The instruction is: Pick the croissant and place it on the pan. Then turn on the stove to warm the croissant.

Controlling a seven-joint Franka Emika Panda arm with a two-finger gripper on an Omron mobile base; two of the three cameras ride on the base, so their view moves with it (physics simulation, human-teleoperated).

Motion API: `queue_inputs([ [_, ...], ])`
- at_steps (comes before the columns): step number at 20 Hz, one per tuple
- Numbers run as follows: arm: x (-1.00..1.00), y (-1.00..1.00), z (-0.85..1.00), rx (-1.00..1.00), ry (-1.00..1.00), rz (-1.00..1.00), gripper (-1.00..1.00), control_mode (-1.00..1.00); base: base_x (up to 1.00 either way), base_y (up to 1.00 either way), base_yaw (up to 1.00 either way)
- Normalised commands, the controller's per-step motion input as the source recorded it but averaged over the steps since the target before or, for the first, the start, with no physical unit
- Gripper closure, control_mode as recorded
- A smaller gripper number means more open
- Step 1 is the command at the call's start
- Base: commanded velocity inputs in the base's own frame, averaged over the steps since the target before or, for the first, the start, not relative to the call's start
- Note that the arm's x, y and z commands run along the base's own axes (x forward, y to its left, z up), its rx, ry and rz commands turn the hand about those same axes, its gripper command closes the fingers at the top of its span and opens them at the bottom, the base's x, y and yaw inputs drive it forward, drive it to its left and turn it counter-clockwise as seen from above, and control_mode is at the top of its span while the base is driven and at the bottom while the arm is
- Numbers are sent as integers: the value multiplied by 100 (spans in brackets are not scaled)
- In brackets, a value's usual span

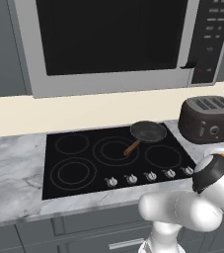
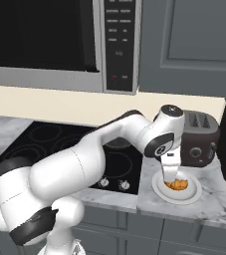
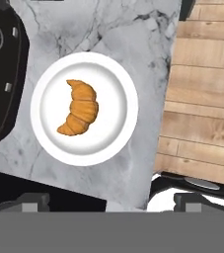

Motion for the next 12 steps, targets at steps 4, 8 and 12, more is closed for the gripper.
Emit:
queue_inputs([
  [4,0,-19,-13,3,2,-1,-100,-100,0,0,0],
  [8,0,-14,-16,5,1,-1,-100,-100,0,0,0],
  [12,0,-10,-21,4,0,-2,-100,-100,0,0,0],
])
